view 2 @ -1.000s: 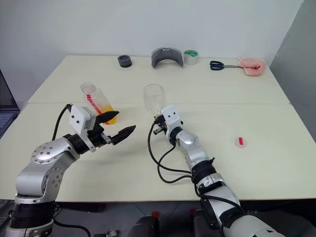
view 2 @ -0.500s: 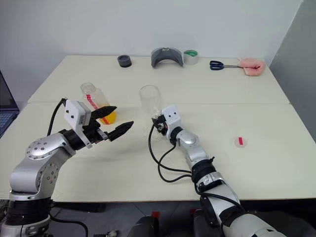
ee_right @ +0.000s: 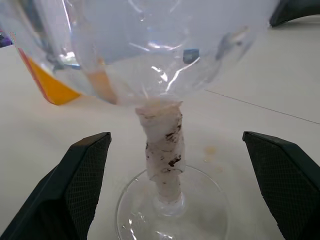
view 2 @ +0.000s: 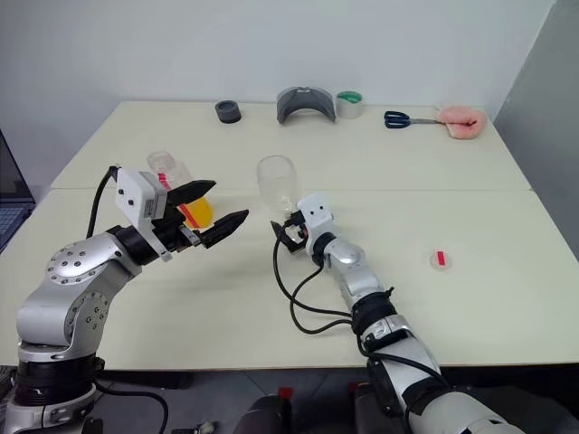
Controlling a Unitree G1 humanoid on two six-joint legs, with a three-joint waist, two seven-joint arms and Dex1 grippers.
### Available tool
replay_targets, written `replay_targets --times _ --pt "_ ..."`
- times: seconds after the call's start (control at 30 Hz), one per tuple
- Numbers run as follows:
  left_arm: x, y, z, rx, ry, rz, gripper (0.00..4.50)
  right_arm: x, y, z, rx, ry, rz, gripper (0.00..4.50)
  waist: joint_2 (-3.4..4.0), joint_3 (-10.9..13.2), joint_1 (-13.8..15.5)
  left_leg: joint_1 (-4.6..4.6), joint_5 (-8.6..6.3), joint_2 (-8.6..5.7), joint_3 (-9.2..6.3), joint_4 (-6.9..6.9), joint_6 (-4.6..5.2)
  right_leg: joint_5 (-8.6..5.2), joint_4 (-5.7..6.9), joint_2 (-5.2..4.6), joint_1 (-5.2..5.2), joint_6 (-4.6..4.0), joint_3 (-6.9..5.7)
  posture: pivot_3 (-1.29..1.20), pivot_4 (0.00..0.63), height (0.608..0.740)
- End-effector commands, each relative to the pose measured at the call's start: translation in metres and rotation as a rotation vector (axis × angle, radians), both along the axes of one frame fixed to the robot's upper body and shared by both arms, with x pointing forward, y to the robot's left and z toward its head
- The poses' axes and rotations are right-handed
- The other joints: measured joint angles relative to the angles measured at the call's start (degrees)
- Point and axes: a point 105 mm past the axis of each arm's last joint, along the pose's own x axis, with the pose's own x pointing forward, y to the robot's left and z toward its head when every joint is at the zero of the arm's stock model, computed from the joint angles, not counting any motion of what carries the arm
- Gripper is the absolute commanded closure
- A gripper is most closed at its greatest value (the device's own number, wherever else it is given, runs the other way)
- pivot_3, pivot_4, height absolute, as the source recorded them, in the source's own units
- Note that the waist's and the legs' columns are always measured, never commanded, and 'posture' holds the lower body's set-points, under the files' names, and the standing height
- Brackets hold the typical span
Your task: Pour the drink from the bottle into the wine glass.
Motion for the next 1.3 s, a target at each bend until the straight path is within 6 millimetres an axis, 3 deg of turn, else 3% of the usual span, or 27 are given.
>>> replay_targets --times 0.03,0.47,0.6,0.8,0.9,1.1,1.2,1.3 --pt "-0.005 -0.007 0.012 -0.008 -0.051 -0.024 0.0 -0.001 -0.009 0.012 0.034 -0.038 -0.006 0.01 0.0 0.0 0.02 0.0 0.0 0.0 0.0 0.0 0.0 0.0 0.0 0.0 0.0 0.0 0.0 0.0 0.15 0.74" --pt "-0.004 -0.001 0.008 -0.035 -0.053 -0.017 0.0 -0.027 -0.045 -0.008 -0.067 -0.019 0.007 0.01 0.0 0.0 0.01 -0.01 0.0 0.01 0.01 0.0 0.0 0.0 -0.01 0.0 0.0 0.01 0.01 0.0 0.15 0.74" --pt "-0.005 0.0 -0.003 -0.044 -0.031 0.009 0.0 -0.045 -0.053 -0.01 -0.122 -0.035 0.081 0.01 0.0 0.0 0.07 -0.01 0.0 0.0 0.01 -0.01 0.0 -0.01 -0.05 0.0 0.01 0.01 0.01 0.0 0.15 0.74" --pt "-0.005 0.016 -0.034 -0.045 -0.02 0.19 0.0 -0.092 -0.068 0.01 -0.113 -0.063 0.251 0.01 0.0 0.01 0.39 -0.08 -0.01 0.02 -0.04 -0.04 0.01 0.0 -0.28 -0.04 0.06 0.03 -0.03 0.0 0.15 0.74" --pt "-0.007 0.034 -0.058 -0.014 0.008 0.311 0.0 -0.107 -0.077 0.021 -0.137 -0.096 0.292 0.01 0.0 0.01 0.39 -0.05 -0.01 0.04 -0.05 -0.05 0.01 0.0 -0.29 -0.03 0.07 0.04 -0.04 0.0 0.15 0.74" --pt "-0.014 0.064 -0.097 -0.002 0.065 0.556 0.0 -0.13 -0.076 0.036 -0.12 -0.135 0.389 0.01 -0.03 0.02 0.86 -0.05 -0.01 0.03 -0.09 -0.12 0.01 0.0 -0.37 -0.04 0.12 0.04 -0.1 0.0 0.15 0.74" --pt "-0.007 0.074 -0.104 -0.035 0.091 0.645 0.0 -0.137 -0.074 0.044 -0.089 -0.132 0.427 0.01 -0.05 0.0 1.27 -0.06 -0.01 0.02 -0.12 -0.11 0.01 0.0 -0.38 -0.04 0.14 0.04 -0.14 0.0 0.15 0.74" --pt "0.004 0.074 -0.096 -0.047 0.069 0.656 0.0 -0.14 -0.071 0.053 -0.046 -0.113 0.453 0.01 -0.06 0.0 1.53 -0.07 -0.01 0.01 -0.16 -0.11 0.01 0.0 -0.38 -0.04 0.15 0.04 -0.22 0.0 0.15 0.74"
